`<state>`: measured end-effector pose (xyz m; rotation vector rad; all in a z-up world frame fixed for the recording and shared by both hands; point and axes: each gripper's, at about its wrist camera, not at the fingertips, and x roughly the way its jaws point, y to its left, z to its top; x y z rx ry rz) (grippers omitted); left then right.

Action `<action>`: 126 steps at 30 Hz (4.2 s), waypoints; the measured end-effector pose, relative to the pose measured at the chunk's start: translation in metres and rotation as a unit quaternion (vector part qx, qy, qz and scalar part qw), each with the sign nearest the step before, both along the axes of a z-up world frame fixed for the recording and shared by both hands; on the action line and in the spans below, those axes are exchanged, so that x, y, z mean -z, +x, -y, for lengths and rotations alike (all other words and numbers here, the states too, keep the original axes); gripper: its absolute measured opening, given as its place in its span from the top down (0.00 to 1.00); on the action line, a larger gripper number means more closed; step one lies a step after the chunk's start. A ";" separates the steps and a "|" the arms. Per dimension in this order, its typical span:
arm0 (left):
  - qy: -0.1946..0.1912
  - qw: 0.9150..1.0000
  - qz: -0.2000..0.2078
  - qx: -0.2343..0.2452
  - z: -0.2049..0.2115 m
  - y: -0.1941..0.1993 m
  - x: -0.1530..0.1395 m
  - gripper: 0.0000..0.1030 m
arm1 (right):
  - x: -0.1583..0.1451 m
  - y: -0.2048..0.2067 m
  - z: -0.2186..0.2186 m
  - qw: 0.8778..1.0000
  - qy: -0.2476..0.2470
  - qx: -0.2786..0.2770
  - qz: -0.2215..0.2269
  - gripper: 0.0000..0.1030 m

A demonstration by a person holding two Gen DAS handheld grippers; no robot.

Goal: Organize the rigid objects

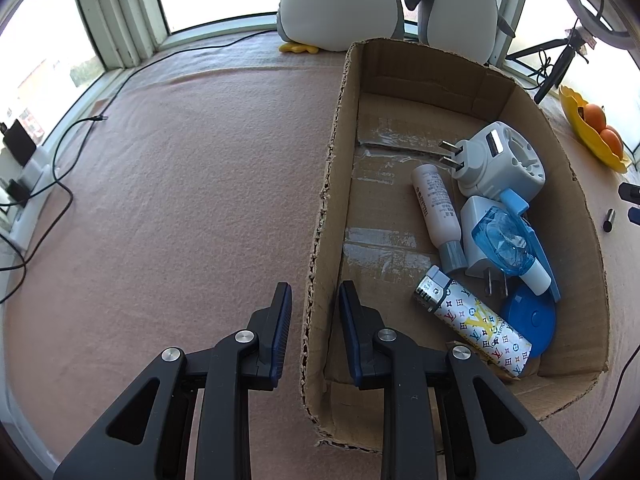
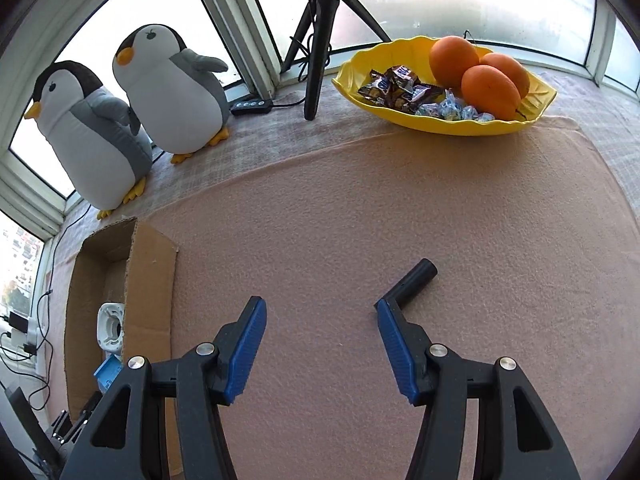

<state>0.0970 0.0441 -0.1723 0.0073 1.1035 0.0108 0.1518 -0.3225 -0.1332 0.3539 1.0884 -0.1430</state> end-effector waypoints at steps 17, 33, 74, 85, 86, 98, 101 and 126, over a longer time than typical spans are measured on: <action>-0.004 1.000 0.000 -0.001 -0.002 0.000 0.000 0.77 | 0.040 0.022 0.048 0.996 0.028 0.071 -0.052 0.54; -0.004 1.000 0.001 -0.001 -0.002 0.000 0.000 0.77 | 0.050 0.025 0.050 0.996 -0.011 0.035 -0.077 0.85; -0.003 1.000 0.000 -0.001 -0.002 -0.001 0.001 0.77 | -0.042 -0.033 -0.178 0.956 -0.007 -0.288 0.055 0.86; -0.002 1.000 0.000 -0.002 -0.002 -0.002 0.001 0.77 | -0.034 -0.047 -0.207 0.944 -0.012 -0.326 0.049 0.79; -0.002 1.000 0.000 -0.002 -0.003 -0.002 0.001 0.77 | -0.035 -0.048 -0.206 0.944 -0.016 -0.324 0.053 0.70; -0.002 1.000 -0.003 -0.011 -0.010 -0.004 -0.001 0.66 | -0.043 -0.059 -0.201 0.946 -0.026 -0.318 0.058 0.61; -0.003 1.000 0.000 -0.011 -0.011 -0.005 -0.005 0.66 | -0.046 -0.063 -0.196 0.948 -0.028 -0.310 0.063 0.59; 0.010 0.990 0.140 0.036 0.023 -0.079 -0.127 0.40 | -0.097 -0.118 -0.125 0.969 -0.072 -0.191 0.140 0.29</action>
